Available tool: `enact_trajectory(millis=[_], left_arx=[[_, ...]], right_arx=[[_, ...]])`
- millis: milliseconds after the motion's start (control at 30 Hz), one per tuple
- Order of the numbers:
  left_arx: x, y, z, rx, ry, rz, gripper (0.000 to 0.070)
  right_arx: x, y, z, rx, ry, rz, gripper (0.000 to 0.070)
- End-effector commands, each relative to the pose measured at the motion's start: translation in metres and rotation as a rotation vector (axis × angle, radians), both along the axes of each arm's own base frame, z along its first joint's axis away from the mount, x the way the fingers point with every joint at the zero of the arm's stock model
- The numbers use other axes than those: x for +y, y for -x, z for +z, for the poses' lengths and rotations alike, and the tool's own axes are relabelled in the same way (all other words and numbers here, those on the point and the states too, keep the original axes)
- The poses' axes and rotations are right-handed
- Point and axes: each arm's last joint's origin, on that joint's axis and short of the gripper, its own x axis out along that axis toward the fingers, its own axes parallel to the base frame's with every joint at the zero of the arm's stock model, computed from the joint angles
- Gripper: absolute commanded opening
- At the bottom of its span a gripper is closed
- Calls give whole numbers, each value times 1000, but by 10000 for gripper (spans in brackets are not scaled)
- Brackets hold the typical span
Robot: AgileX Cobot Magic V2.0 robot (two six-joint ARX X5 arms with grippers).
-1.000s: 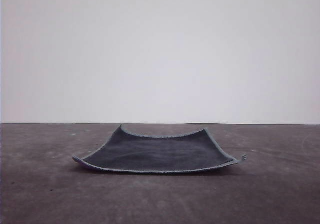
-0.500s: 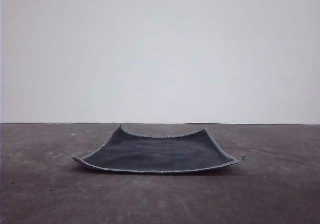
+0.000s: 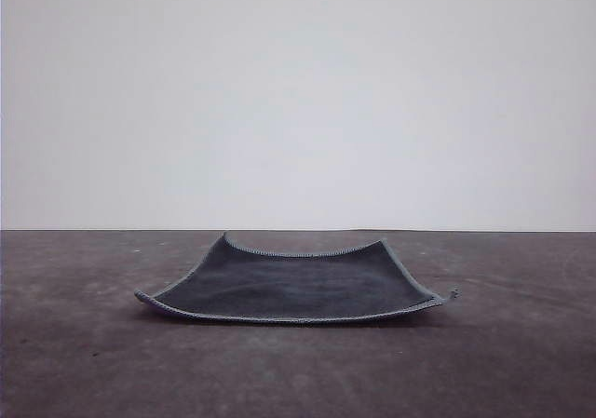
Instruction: Fold clothes
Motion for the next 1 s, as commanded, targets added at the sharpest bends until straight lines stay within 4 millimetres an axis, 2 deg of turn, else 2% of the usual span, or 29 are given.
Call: enact_trajectory(millis=[0,133,267,400,500,600,700,800,967], left_arx=[[-1,3,18,-51,47,-8,12],[-3,10,61,-115,60,-33,12],[-5,5,104,-64,58,-52,12],[-8,-19,139,77,-14,-73,10],[-10,-44,153,197,-94,-96,10],[-13,-70,158,277,-153,-136,11],[-16,-92,155,331,-150,-173,10],[-19,-113,146,404,-141,-200,11],[-23,-134,125,499,-118,-282,11]], right_arx=[[0,2,12,-15,-111,-9,3],[0,7,45,-73,-152,-17,2],[0,4,84,-69,-137,-17,2],[0,-14,125,19,-29,-8,2],[0,-33,149,103,89,17,2],[0,-55,164,171,185,54,3],[0,-75,168,245,193,86,3],[0,-98,158,354,205,103,3],[0,-124,134,480,202,121,2]])
